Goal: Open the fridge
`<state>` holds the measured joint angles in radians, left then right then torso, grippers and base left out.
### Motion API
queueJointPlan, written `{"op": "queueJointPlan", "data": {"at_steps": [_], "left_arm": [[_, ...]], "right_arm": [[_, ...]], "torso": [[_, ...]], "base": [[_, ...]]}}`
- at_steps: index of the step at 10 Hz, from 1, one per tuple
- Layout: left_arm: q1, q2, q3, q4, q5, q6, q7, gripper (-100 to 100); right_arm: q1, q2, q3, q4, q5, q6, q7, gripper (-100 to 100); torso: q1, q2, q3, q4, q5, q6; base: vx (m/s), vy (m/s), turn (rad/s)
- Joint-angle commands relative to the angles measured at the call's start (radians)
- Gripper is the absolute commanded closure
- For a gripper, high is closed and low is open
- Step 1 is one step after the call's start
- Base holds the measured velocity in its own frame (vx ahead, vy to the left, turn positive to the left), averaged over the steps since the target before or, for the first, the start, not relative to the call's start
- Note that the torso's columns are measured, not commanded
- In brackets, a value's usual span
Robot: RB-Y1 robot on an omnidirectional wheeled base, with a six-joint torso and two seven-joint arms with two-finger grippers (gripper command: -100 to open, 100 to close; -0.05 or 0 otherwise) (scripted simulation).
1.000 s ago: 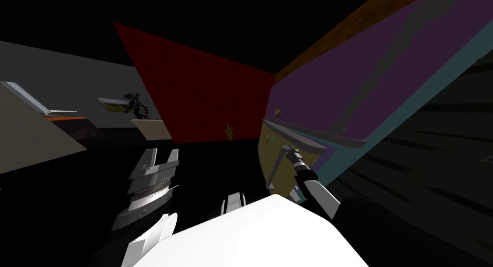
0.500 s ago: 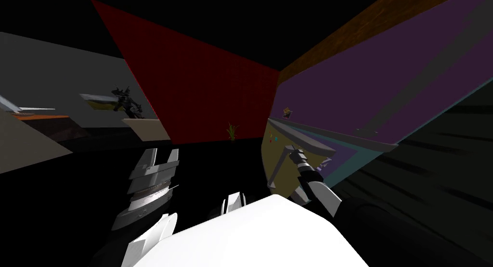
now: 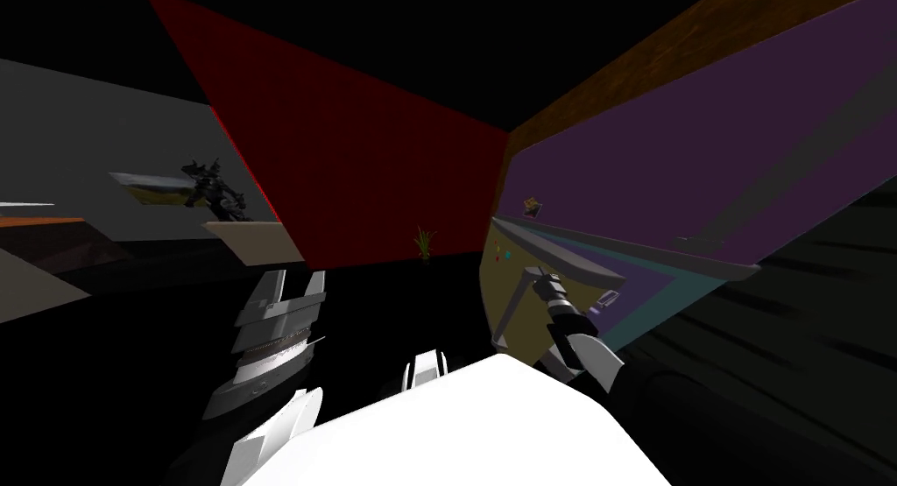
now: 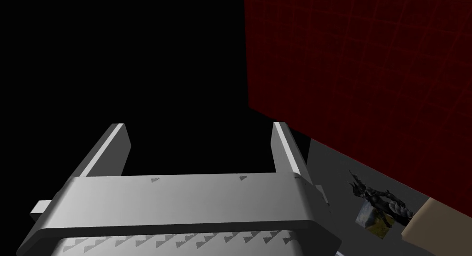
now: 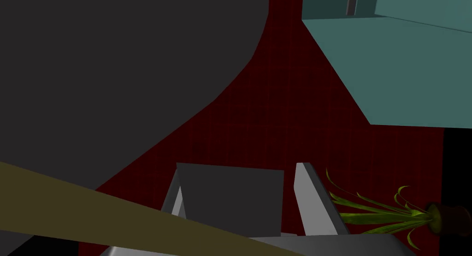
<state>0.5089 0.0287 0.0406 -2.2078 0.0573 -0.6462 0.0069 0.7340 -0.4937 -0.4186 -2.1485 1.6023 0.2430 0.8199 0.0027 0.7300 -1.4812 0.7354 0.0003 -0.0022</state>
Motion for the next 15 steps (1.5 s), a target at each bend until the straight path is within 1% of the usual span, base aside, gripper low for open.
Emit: {"op": "queueJointPlan", "data": {"at_steps": [1, 2, 3, 4, 5, 6, 7, 8, 9, 10, 11, 12, 13, 14, 15], "left_arm": [[0.000, 0.000, 0.000, 0.000, 0.000, 0.000, 0.000, 0], [0.000, 0.000, 0.000, 0.000, 0.000, 0.000, 0.000, 0], [0.000, 0.000, 0.000, 0.000, 0.000, 0.000, 0.000, 0], [0.000, 0.000, 0.000, 0.000, 0.000, 0.000, 0.000, 0], [0.000, 0.000, 0.000, 0.000, 0.000, 0.000, 0.000, 0], [0.000, 0.000, 0.000, 0.000, 0.000, 0.000, 0.000, 0], [0.000, 0.000, 0.000, 0.000, 0.000, 0.000, 0.000, 0], [0.000, 0.000, 0.000, 0.000, 0.000, 0.000, 0.000, 0], [0.000, 0.000, 0.000, 0.000, 0.000, 0.000, 0.000, 0], [0.000, 0.000, 0.000, 0.000, 0.000, 0.000, 0.000, 0], [0.000, 0.000, 0.000, 0.000, 0.000, 0.000, 0.000, 0], [0.000, 0.000, 0.000, 0.000, 0.000, 0.000, 0.000, 0], [0.000, 0.000, 0.000, 0.000, 0.000, 0.000, 0.000, 0], [0.000, 0.000, 0.000, 0.000, 0.000, 0.000, 0.000, 0], [0.000, 0.000, 0.000, 0.000, 0.000, 0.000, 0.000, 0]], "right_arm": [[0.011, 0.008, -0.027, 0.015, -0.010, 0.014, -0.002, 100], [0.011, 0.008, -0.027, 0.015, -0.010, 0.014, -0.002, 100], [0.020, 0.015, -0.043, 0.021, -0.020, 0.021, 0.003, 100], [0.028, 0.023, -0.060, 0.027, -0.030, 0.028, 0.008, 100], [0.028, 0.023, -0.060, 0.027, -0.030, 0.028, 0.008, 100], [0.037, 0.031, -0.077, 0.033, -0.040, 0.034, 0.013, 100], [0.037, 0.031, -0.077, 0.033, -0.040, 0.034, 0.013, 100], [0.045, 0.039, -0.093, 0.039, -0.050, 0.041, 0.018, 100], [0.045, 0.039, -0.093, 0.039, -0.050, 0.041, 0.018, 100], [0.054, 0.047, -0.110, 0.045, -0.060, 0.048, 0.023, 100], [0.062, 0.055, -0.127, 0.051, -0.069, 0.055, 0.028, 100], [0.062, 0.055, -0.127, 0.051, -0.069, 0.055, 0.028, 100], [0.064, 0.054, -0.125, 0.048, -0.062, 0.055, 0.024, 100], [0.069, 0.061, -0.140, 0.065, -0.076, 0.064, 0.027, 100], [0.069, 0.061, -0.140, 0.065, -0.076, 0.064, 0.027, 100]], "torso": [[-0.002, 0.001, 0.000, 0.001, 0.000, -0.002], [-0.007, 0.000, -0.001, 0.002, 0.001, -0.002], [-0.010, -0.001, -0.002, 0.002, 0.001, -0.004], [-0.009, -0.004, -0.003, 0.001, 0.001, -0.005], [-0.006, -0.006, -0.004, 0.000, 0.000, -0.003], [-0.009, -0.002, -0.002, 0.001, 0.001, -0.005], [-0.008, 0.001, -0.001, 0.002, 0.001, -0.003], [-0.009, 0.005, 0.002, 0.003, 0.000, -0.002], [-0.007, 0.004, 0.002, 0.003, 0.000, 0.000], [-0.008, 0.004, 0.002, 0.003, 0.001, -0.001], [-0.002, 0.001, 0.001, 0.001, 0.000, 0.000], [0.002, 0.004, 0.003, 0.001, 0.000, 0.003], [0.000, 0.011, 0.008, 0.003, 0.000, 0.003], [-0.009, 0.020, 0.011, 0.006, 0.001, 0.003], [-0.005, 0.014, 0.010, 0.005, -0.001, 0.004]], "base": [[0.243, 0.267, -0.069], [0.218, 0.234, -0.054], [0.252, 0.258, -0.071], [0.289, 0.321, -0.096], [0.225, 0.290, -0.051], [0.211, 0.286, -0.048], [0.169, 0.244, -0.031], [0.212, 0.235, -0.050], [0.205, 0.201, -0.049], [0.261, 0.277, -0.057], [0.276, 0.339, -0.092], [0.228, 0.276, -0.032], [0.103, 0.121, 0.003], [0.182, 0.152, 0.002], [0.236, 0.145, -0.044]]}}
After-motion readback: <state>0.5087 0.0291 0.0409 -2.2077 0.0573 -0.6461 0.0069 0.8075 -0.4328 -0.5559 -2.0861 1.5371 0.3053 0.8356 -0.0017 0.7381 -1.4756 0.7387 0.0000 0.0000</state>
